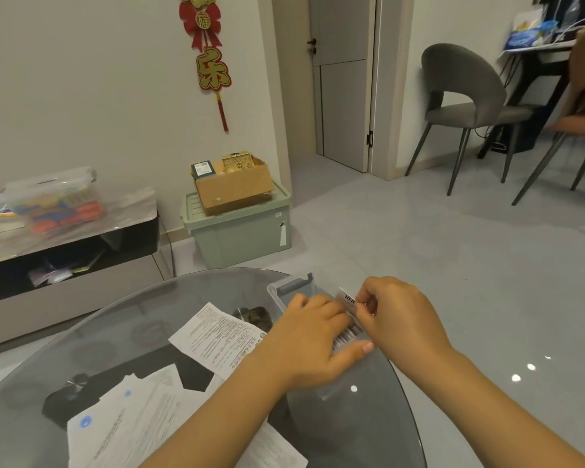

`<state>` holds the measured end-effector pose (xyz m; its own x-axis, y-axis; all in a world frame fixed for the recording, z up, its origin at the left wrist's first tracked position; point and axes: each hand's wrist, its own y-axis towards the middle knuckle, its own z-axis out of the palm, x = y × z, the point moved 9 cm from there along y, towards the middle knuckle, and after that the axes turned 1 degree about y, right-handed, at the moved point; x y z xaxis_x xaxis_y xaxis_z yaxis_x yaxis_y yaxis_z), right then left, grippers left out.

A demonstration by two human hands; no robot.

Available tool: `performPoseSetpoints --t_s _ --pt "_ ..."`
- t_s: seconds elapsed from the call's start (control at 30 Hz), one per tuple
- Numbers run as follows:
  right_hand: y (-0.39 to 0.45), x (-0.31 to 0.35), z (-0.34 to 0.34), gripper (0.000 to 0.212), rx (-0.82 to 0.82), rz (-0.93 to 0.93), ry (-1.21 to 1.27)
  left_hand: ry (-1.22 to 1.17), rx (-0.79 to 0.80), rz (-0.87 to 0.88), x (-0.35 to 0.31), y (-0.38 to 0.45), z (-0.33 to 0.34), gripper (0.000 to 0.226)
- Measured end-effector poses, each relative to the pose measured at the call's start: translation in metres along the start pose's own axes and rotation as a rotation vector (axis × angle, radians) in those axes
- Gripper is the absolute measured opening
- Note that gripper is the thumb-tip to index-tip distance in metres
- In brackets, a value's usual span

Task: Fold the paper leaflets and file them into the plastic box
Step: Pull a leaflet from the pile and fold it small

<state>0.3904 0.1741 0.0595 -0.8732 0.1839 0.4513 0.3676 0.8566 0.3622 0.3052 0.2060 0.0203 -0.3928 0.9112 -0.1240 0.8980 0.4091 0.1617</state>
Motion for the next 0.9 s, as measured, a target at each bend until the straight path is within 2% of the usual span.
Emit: performPoseSetpoints --t_s 0.23,0.43,0.6,0.77,0.9 --pt "-0.001 0.005 0.012 0.019 0.081 0.022 -0.196 0.005 -0.011 -0.036 0.008 -0.009 0.003 0.071" --pt "0.002 0.008 0.019 0.023 0.165 0.022 -0.365 -0.051 -0.021 -0.048 0.009 -0.014 0.001 0.061" --pt "0.003 0.002 0.022 0.025 0.205 0.036 -0.267 -0.096 0.022 -0.099 0.015 -0.013 0.003 0.066" --pt "0.0 -0.006 0.001 0.02 0.065 0.062 -0.141 -0.098 0.078 -0.172 0.018 -0.016 0.006 0.071" --pt "-0.001 -0.014 0.001 0.023 0.077 0.095 -0.083 -0.072 0.148 -0.207 0.016 -0.016 0.004 0.069"
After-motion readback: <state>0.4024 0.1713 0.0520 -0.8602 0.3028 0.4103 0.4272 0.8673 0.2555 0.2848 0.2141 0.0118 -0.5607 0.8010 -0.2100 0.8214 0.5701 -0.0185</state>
